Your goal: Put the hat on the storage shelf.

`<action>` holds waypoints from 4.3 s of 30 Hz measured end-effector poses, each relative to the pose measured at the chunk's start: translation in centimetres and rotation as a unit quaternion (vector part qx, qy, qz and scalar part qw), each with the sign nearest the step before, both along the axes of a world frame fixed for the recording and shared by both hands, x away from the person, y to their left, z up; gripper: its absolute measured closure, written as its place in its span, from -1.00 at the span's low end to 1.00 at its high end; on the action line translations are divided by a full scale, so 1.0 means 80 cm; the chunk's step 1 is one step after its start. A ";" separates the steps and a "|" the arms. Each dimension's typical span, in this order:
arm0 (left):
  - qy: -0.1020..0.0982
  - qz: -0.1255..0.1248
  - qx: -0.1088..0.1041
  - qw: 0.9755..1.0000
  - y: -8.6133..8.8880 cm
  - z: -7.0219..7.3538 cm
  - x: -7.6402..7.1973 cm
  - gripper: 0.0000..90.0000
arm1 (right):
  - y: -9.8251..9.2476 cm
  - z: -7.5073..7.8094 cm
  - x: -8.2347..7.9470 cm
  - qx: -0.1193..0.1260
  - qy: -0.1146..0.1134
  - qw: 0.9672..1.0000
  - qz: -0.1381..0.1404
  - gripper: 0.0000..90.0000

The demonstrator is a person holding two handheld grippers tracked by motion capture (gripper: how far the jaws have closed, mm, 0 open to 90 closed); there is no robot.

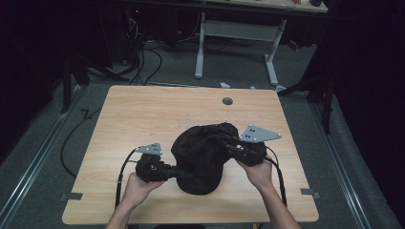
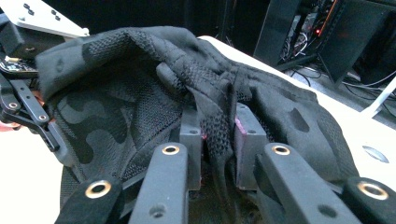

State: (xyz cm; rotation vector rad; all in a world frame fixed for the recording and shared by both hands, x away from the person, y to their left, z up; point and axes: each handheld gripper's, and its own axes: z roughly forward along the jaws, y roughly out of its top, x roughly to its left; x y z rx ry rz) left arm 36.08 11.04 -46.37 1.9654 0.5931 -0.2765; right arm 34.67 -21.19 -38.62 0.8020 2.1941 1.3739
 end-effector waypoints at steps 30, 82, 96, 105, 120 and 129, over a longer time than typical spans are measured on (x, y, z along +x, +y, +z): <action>-0.048 0.032 -0.064 0.996 0.033 0.019 -0.019 0.92 | -0.048 -0.034 -0.006 0.034 0.042 0.998 -0.043 -0.16; -0.109 0.202 -0.065 0.971 0.059 0.055 0.029 0.92 | -0.081 -0.181 -0.001 -0.073 0.147 0.955 -0.248 -0.22; -0.128 0.229 -0.058 0.963 0.060 0.065 0.055 0.92 | -0.081 -0.181 -0.001 -0.074 0.147 0.955 -0.248 -0.22; -0.131 0.242 -0.051 0.960 0.054 0.063 0.070 0.92 | -0.081 -0.181 -0.001 -0.074 0.146 0.955 -0.247 -0.23; -0.140 0.246 -0.038 0.958 0.032 0.060 0.093 0.92 | -0.081 -0.181 -0.001 -0.074 0.146 0.955 -0.247 -0.23; -0.141 0.251 -0.033 0.957 0.024 0.049 0.103 0.92 | -0.081 -0.181 -0.001 -0.074 0.146 0.955 -0.247 -0.23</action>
